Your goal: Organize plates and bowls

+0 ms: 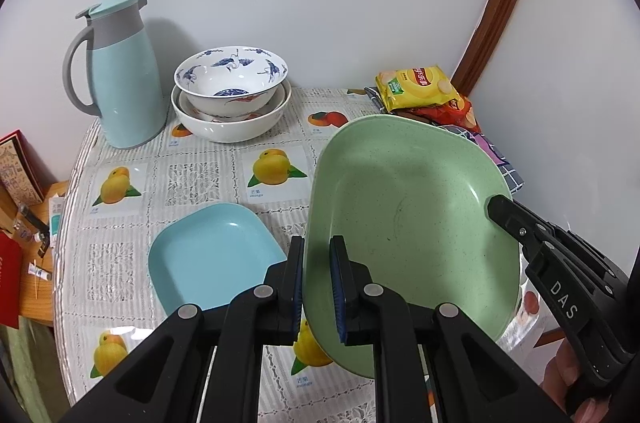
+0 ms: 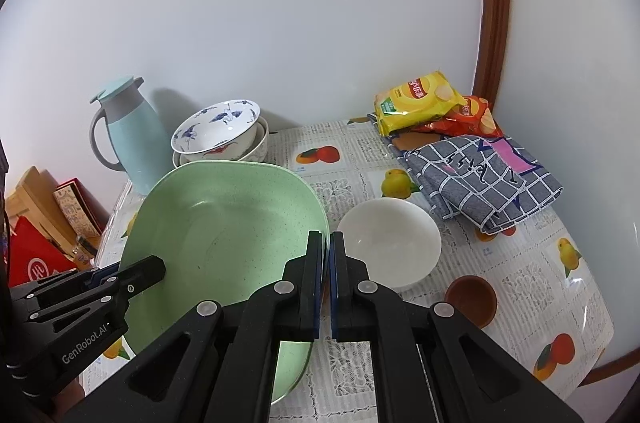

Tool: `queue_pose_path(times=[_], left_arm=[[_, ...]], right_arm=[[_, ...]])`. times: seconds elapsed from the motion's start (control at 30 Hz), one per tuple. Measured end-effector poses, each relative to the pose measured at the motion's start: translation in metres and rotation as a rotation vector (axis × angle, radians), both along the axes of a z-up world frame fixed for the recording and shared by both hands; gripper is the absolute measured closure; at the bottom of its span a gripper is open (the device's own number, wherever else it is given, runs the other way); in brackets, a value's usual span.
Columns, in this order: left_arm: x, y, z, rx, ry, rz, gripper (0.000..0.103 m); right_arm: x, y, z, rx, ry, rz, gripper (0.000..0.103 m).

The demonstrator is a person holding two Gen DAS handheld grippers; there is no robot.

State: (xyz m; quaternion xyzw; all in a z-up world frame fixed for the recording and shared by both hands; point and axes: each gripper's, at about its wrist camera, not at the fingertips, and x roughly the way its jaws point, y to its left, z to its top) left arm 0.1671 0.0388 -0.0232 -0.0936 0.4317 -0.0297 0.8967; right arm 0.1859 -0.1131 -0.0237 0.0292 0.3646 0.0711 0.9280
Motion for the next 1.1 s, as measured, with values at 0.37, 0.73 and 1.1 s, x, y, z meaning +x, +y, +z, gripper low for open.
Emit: queue_pose_path(times=[0.37,0.73,1.1], left_arm=[[-0.015,0.018,-0.008,-0.01,0.017,0.074,0.091],[-0.02,0.053,-0.029,-0.017,0.058,0.153,0.091],[-0.018,0.09,-0.059,-0.039,0.114,0.233,0.091]], right_arm=[[-0.003,0.019,-0.006,-0.01,0.018,0.06,0.1],[0.008,0.059,-0.025,-0.011,0.055,0.148,0.1],[0.026,0.1,-0.051,-0.019,0.106,0.232,0.1]])
